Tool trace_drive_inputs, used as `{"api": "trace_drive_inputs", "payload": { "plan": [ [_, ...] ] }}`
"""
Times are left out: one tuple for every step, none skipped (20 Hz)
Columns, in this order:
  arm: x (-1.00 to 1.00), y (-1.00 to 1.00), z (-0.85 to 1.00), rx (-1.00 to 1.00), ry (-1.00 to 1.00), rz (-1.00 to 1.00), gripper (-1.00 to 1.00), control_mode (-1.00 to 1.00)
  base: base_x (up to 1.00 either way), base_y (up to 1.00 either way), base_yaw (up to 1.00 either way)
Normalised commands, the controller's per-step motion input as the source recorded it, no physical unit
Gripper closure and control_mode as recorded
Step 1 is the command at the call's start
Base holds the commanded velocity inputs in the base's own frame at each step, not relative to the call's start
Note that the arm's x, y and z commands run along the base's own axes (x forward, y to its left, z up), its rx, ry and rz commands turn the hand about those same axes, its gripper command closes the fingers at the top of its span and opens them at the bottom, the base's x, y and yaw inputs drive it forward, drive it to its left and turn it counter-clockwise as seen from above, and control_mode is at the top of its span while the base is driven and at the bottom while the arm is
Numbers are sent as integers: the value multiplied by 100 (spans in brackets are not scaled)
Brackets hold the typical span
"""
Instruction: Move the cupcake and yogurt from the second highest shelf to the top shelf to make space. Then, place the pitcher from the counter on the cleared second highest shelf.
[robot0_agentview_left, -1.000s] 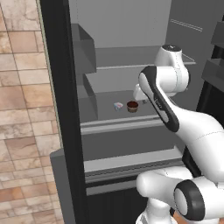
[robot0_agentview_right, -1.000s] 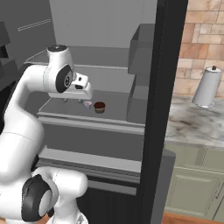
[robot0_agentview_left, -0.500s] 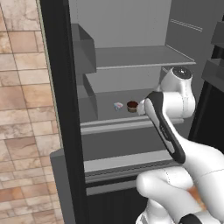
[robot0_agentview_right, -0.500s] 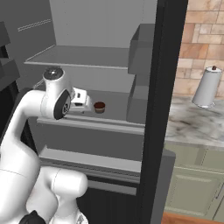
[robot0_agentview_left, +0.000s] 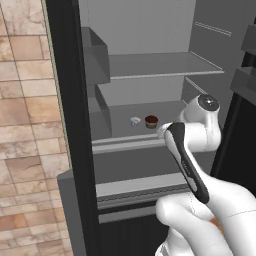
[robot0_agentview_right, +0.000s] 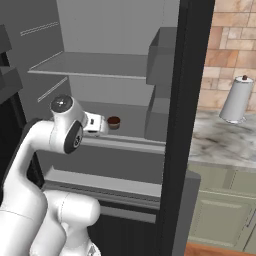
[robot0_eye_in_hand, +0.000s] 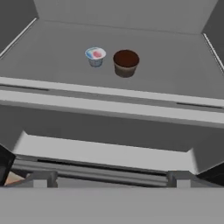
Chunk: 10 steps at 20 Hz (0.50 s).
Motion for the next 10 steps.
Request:
{"api": "trace_drive_inputs", "payload": {
  "plan": [
    [49,-39,0,0,1,-3,-100,-100,0,0,0],
    [49,-39,0,0,0,-3,-100,-100,0,0,0],
    [49,-42,-1,0,0,-1,-100,-100,0,0,0],
    [51,-44,-3,0,1,-1,-100,-100,0,0,0],
    [58,-38,-7,0,2,-1,-100,-100,0,0,0],
    [59,-36,-7,0,2,-1,-100,-100,0,0,0],
    [59,-24,-11,0,1,0,-100,-100,0,0,0],
    [61,-15,-12,0,1,0,-100,-100,0,0,0],
    [61,-7,-12,0,0,0,-100,-100,0,0,0],
    [62,0,-14,0,1,0,-100,-100,0,0,0]
  ]
}}
